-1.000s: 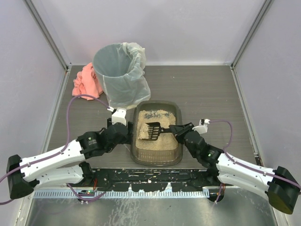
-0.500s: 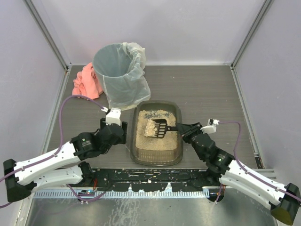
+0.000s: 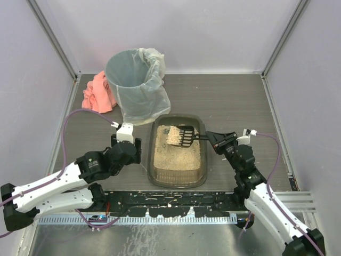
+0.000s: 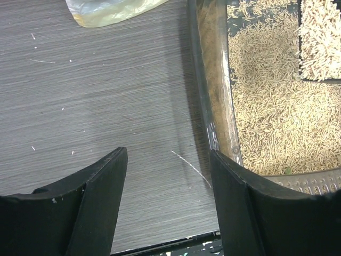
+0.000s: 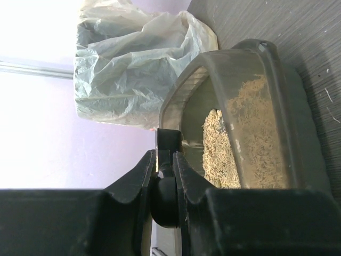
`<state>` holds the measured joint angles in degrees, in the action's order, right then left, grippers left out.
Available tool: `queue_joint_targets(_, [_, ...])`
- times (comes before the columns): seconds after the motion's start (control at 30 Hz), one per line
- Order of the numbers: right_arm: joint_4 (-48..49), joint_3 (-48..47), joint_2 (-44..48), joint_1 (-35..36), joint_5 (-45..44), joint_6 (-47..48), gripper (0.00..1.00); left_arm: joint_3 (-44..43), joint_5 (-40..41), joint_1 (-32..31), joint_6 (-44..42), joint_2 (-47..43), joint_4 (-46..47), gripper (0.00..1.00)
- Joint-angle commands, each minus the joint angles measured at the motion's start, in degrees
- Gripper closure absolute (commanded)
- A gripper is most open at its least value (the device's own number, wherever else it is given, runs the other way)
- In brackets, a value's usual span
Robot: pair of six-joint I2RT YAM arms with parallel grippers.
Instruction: Clean the litter box
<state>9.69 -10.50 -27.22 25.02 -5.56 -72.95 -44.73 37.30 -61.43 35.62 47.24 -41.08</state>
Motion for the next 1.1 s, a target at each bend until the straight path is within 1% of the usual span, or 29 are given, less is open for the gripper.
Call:
queue_joint_targets(0.0, [14.50, 1.80, -2.11, -7.61, 15.87, -5.76, 0.99, 0.22, 0.85, 0.13, 1.36, -1.66, -0.17, 0.36])
queue_joint_targets(0.1, [14.61, 2.64, -1.80, -12.01, 19.31, -7.05, 0.99, 0.44, 0.99, 0.17, 1.40, -2.63, -0.75, 0.36])
queue_joint_targets(0.2, [18.21, 4.32, -3.50, -12.85, 21.63, -9.71, 0.99, 0.66, 1.27, 0.13, 1.25, -3.58, -0.90, 0.36])
queue_joint_targets(0.27, [22.50, 5.55, -5.60, -13.14, 24.58, -10.91, 0.99, 0.93, 1.28, 0.16, 0.89, -3.91, -0.29, 0.35])
queue_joint_targets(0.3, [22.80, 6.39, -5.44, -13.90, 24.85, -11.51, 0.99, 1.00, 1.29, 0.17, 0.68, -3.85, -0.04, 0.35])
queue_joint_targets(0.4, [21.27, 7.46, -4.47, -15.99, 23.77, -12.48, 0.99, 0.05, 0.90, 0.15, 0.66, -3.17, -0.55, 0.36])
queue_joint_targets(0.5, [22.67, 5.96, -6.55, -15.92, 27.28, -10.79, 0.99, 0.46, 0.88, 0.17, 0.75, -3.22, -0.01, 0.36])
queue_joint_targets(0.57, [21.39, 7.06, -4.39, -18.33, 26.18, -12.34, 0.99, 0.90, 0.86, 0.17, 0.45, -3.23, 0.87, 0.36])
queue_joint_targets(0.63, [18.90, 6.85, -3.47, -18.71, 24.84, -12.22, 1.00, 0.36, 0.68, 0.16, 0.61, -2.89, -0.04, 0.36])
queue_joint_targets(0.73, [22.06, 5.50, -6.93, -17.93, 29.43, -10.15, 0.99, 0.97, 1.14, 0.17, 0.94, -3.06, 0.23, 0.35])
queue_joint_targets(0.83, [21.20, 8.81, -4.17, -21.20, 26.91, -13.72, 0.99, 1.11, 0.43, 0.16, 0.60, -2.85, 0.90, 0.36])
queue_joint_targets(0.87, [21.37, 8.53, -4.39, -20.70, 26.87, -12.79, 0.99, 0.59, 0.41, 0.17, 0.73, -2.72, 0.30, 0.36])
queue_joint_targets(0.93, [22.28, 5.77, -7.36, -18.85, 30.18, -9.44, 1.00, 0.73, 1.00, 0.15, 1.02, -2.69, -0.10, 0.36])
queue_joint_targets(0.97, [23.36, 5.69, -8.27, -19.05, 31.14, -9.59, 1.00, 1.15, 1.21, 0.14, 0.99, -2.71, 0.50, 0.35])
queue_joint_targets(1.03, [23.03, 7.86, -6.54, -23.13, 29.88, -12.53, 0.99, 1.23, 0.76, 0.17, 0.42, -2.50, 1.59, 0.35])
queue_joint_targets(1.07, [22.48, 8.50, -5.44, -23.69, 28.80, -13.38, 0.99, 0.68, 0.41, 0.16, 0.34, -2.24, 1.21, 0.35])
